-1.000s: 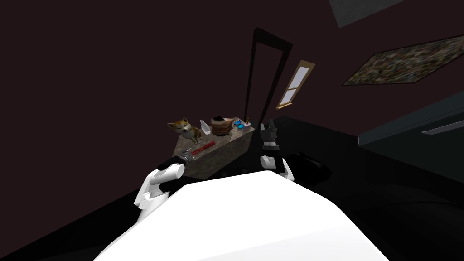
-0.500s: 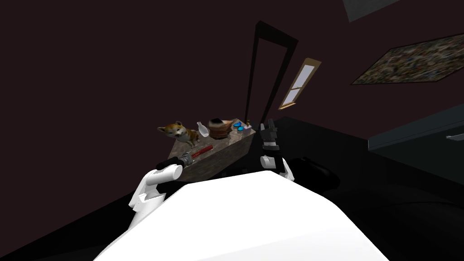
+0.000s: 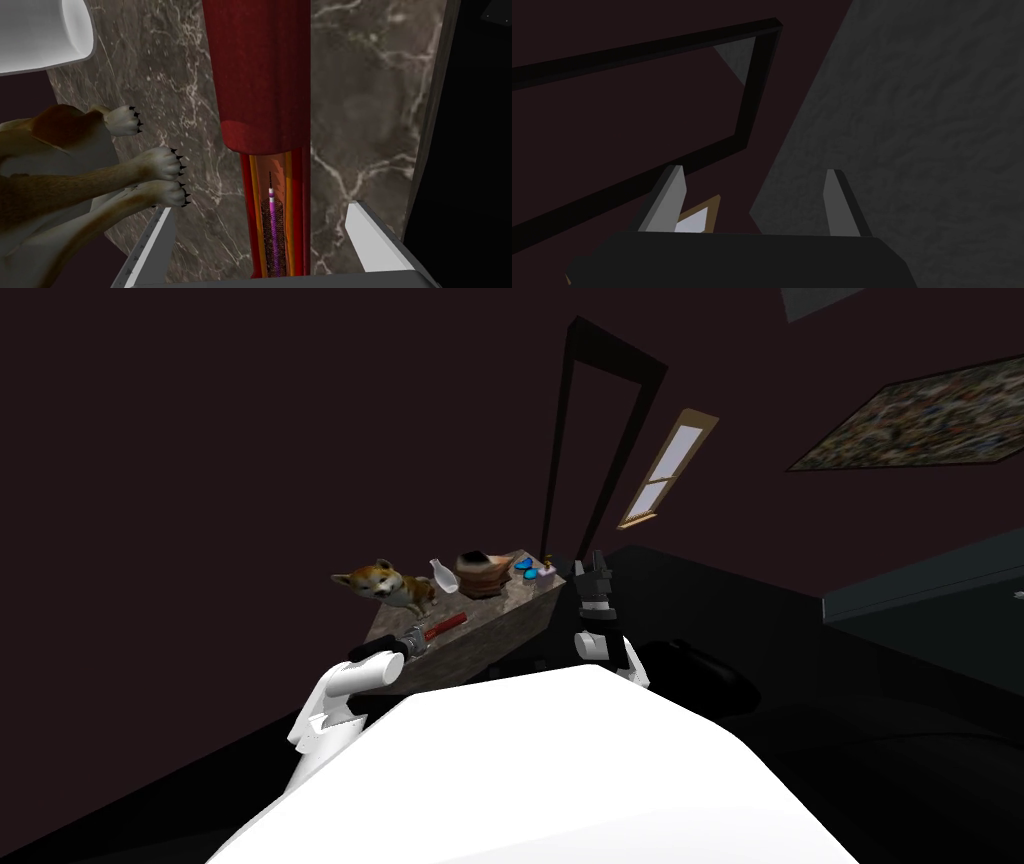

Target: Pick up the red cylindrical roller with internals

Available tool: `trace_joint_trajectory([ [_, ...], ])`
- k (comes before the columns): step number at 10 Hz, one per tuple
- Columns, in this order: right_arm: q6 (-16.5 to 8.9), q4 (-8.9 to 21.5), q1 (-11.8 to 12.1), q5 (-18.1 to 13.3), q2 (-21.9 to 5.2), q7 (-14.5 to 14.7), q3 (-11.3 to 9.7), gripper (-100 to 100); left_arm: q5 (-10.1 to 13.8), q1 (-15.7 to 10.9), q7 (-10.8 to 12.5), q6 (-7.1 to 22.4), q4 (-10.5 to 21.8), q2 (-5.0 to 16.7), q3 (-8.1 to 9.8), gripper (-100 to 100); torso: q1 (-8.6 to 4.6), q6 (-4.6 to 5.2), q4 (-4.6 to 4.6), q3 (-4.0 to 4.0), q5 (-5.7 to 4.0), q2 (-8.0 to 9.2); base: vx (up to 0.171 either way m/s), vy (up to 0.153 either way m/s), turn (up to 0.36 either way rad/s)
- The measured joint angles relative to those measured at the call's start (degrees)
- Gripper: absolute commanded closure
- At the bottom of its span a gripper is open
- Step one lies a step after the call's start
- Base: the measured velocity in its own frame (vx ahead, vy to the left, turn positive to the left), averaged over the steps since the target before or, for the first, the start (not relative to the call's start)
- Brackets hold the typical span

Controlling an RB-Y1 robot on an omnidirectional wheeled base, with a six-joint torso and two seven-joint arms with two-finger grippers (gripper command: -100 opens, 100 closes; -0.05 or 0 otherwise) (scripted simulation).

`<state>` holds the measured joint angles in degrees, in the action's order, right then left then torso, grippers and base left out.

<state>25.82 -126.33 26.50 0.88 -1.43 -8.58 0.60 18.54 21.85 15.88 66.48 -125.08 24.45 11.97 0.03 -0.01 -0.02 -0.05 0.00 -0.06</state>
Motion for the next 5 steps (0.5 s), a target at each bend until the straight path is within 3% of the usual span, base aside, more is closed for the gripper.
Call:
trace_joint_trajectory([
  [3, 0.00, 0.00, 0.00, 0.00, 0.00, 0.00, 0.00, 0, -0.62, -0.98, -0.65, -2.34, 3.23, -0.57, -0.44, -100, 0.05, -0.01, 0.00, 0.01, 0.01, 0.02, 0.011, 0.007, -0.010],
  [4, 0.00, 0.00, 0.00, 0.00, 0.00, 0.00, 0.00, 0, -0.66, -1.01, -0.68, -2.48, 3.33, -0.59, -0.46, 100, 0.03, -0.01, 0.01, 0.03, 0.00, 0.05, 0.000, 0.000, 0.000],
  [5, 0.00, 0.00, 0.00, 0.00, 0.00, 0.00, 0.00, 0, -0.64, -0.94, -0.68, -2.42, 3.36, -0.61, -0.50, 100, 0.02, 0.01, 0.05, 0.05, -0.03, 0.05, 0.000, 0.000, 0.000],
])
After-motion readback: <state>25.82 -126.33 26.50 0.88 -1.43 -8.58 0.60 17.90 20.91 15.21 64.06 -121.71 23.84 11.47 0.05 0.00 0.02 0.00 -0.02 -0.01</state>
